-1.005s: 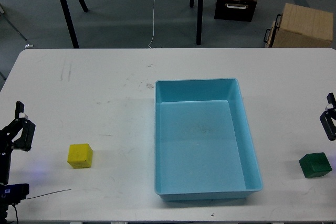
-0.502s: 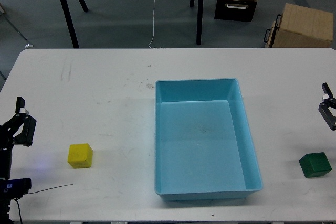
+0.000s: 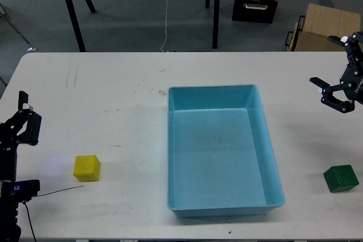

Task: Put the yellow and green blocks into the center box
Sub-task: 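Move the right gripper toward the dark green cube, then lower the right gripper onto the green cube and close it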

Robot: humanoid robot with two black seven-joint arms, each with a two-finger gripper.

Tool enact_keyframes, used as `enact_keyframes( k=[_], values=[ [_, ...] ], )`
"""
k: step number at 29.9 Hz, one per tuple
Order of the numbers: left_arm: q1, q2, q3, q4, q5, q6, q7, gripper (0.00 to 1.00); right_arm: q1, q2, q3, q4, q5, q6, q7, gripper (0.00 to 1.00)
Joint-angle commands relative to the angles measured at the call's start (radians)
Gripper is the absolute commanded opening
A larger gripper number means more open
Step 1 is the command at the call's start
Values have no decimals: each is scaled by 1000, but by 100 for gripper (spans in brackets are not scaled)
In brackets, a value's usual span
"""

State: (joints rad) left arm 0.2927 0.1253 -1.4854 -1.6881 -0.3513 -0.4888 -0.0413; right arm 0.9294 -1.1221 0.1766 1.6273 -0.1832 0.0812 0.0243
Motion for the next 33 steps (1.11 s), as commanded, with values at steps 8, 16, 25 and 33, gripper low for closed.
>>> enact_keyframes(
  k=[8, 16, 25, 33],
  values=[
    [-10, -21, 31, 13, 57, 0, -3, 100, 612, 74, -690, 46, -393, 114, -346, 100],
    [-10, -24, 31, 13, 58, 0, -3, 100, 675, 125, -922, 105, -665, 198, -354, 100],
    [-7, -26, 31, 25, 60, 0, -3, 100, 611, 143, -957, 105, -780, 198, -354, 100],
    [-9, -26, 31, 41, 60, 0, -3, 100, 549, 150, -953, 102, -791, 195, -354, 100]
  ],
)
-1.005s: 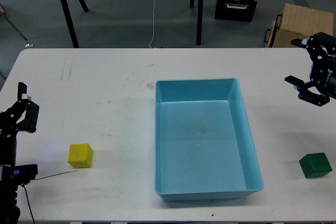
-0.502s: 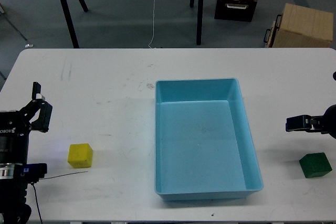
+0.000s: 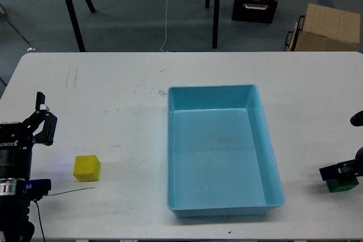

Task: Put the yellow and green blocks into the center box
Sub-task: 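Lower the right gripper onto the green cube and close it, then lift the green cube and carry it over the tub, release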

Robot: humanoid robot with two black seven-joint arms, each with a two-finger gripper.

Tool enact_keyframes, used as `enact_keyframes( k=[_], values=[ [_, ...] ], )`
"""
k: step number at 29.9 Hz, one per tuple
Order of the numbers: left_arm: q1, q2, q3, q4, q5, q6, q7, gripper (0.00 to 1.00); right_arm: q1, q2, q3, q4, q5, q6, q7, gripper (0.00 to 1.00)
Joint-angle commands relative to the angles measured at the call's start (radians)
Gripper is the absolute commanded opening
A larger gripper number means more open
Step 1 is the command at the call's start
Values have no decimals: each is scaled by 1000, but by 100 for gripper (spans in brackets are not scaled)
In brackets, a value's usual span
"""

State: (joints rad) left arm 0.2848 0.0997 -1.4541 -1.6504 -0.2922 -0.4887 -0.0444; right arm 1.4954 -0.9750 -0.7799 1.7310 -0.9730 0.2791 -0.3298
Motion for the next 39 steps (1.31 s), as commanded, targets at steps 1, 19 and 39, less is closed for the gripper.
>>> enact_keyframes(
  k=[1, 19, 39],
  values=[
    [-1, 0, 0, 4, 1, 0, 0, 100, -21, 5, 4, -4, -1, -3, 0, 100],
    [-13, 0, 0, 23, 7, 0, 0, 100, -72, 1, 40, -8, -3, -126, -69, 0],
    [-21, -84, 28, 18, 123, 0, -6, 100, 397, 224, 229, -7, 473, -32, -72, 1]
  ],
)
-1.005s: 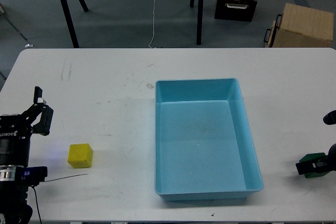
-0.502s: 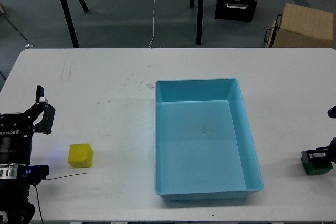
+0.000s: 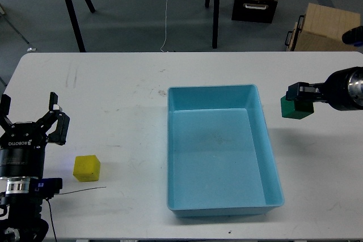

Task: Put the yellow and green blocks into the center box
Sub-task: 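Lift the green cube and carry it over the tub, release, then withdraw the right arm away from the tub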

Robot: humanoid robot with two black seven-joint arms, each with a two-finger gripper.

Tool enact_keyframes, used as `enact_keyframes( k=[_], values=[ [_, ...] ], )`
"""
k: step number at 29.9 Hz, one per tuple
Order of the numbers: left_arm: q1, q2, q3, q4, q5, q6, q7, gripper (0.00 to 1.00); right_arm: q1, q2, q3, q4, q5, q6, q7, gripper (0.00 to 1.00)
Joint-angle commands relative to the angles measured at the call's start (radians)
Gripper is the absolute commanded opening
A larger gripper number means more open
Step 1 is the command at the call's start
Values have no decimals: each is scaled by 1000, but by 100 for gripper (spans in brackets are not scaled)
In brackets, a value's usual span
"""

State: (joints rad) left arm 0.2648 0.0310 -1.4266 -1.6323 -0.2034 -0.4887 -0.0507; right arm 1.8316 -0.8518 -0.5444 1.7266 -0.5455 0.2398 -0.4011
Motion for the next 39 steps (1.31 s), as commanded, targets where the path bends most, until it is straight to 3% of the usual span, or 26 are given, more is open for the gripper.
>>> enact_keyframes(
  k=[1, 6, 8, 10, 11, 12, 14, 29, 34, 39],
  values=[
    [-1, -17, 0, 0, 36, 0, 0, 100, 61, 146, -8, -7, 48, 6, -1, 1],
    [2, -17, 0, 0, 36, 0, 0, 100, -3, 333, -55, -39, 49, -36, 5, 7],
    [2, -17, 2, 0, 38, 0, 0, 100, -20, 384, -71, -39, 59, -79, 5, 19],
    [2, -17, 0, -1, 38, 0, 0, 100, -28, 405, -94, -39, 78, -123, 5, 37],
    [2, -17, 0, -1, 36, 0, 0, 100, -28, 405, -103, -39, 87, -132, 5, 59],
    [1, -17, 0, -1, 36, 0, 0, 100, -28, 405, -106, -41, 93, -140, 5, 95],
    [2, -16, 0, -1, 36, 0, 2, 100, -28, 395, -108, -44, 98, -139, 2, 100],
    [-21, -16, 2, 0, 36, 0, 6, 100, -35, 205, 35, -242, 194, -131, 10, 100],
    [-22, -17, 2, 2, 36, 0, 6, 100, -52, 83, 193, -347, 280, -111, 10, 100],
    [-56, -20, 2, 23, 36, 0, 9, 100, -204, 25, 469, -406, 282, -108, 11, 100]
  ],
)
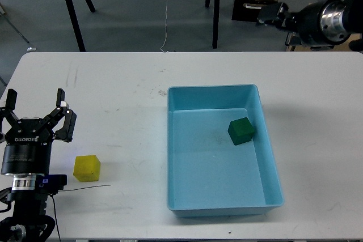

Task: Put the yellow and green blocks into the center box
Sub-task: 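Withdraw the right arm away from the tub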

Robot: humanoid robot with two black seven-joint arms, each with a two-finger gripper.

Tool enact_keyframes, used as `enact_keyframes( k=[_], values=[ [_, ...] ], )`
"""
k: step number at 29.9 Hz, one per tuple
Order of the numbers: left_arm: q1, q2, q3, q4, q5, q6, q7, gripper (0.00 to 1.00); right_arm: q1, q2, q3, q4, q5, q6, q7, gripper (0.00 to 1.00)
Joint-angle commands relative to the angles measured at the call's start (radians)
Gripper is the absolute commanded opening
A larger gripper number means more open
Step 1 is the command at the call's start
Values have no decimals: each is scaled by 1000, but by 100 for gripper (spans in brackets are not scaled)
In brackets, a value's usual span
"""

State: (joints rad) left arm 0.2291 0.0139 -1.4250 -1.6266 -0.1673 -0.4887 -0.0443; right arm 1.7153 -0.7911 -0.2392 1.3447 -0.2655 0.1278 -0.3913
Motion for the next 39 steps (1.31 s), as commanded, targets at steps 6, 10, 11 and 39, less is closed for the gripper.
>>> enact_keyframes(
  k=[6, 10, 11, 39],
  values=[
    [-40, 4, 66, 25, -3, 0, -5, 100, -232, -97, 420, -177, 266, 198, 12, 100],
    [-40, 8, 71, 25, -3, 0, -3, 100, -363, -85, 517, -396, 484, 361, 203, 100],
    [-40, 8, 71, 25, -3, 0, -3, 100, -397, -76, 544, -427, 509, 361, 251, 100],
    [-50, 5, 71, -39, 0, 10, 0, 100, -1844, 205, 1885, -1, 858, 361, 322, 100]
  ],
)
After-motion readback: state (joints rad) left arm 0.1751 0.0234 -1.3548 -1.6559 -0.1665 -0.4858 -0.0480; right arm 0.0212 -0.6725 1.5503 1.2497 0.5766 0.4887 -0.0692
